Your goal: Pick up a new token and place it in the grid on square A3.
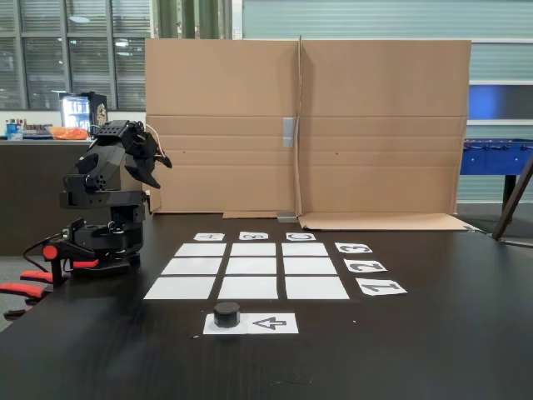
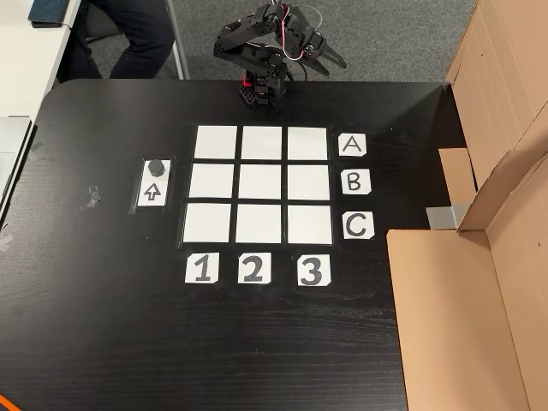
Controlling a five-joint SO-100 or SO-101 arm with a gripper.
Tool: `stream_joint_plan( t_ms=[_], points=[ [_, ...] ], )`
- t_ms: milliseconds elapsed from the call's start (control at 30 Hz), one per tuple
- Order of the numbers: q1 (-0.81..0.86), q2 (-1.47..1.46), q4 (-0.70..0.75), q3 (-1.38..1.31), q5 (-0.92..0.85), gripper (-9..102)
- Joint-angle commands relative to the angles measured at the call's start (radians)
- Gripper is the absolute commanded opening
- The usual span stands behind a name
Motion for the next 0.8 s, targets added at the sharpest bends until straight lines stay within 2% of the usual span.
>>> stream_joint_plan(
  t_ms=[0, 400, 767],
  points=[
    [0.094, -0.127, -0.040, -0.035, 0.021, 29],
    [0.264, -0.278, -0.075, -0.117, 0.025, 30],
    [0.620, -0.549, -0.095, -0.345, 0.046, 31]
  ],
)
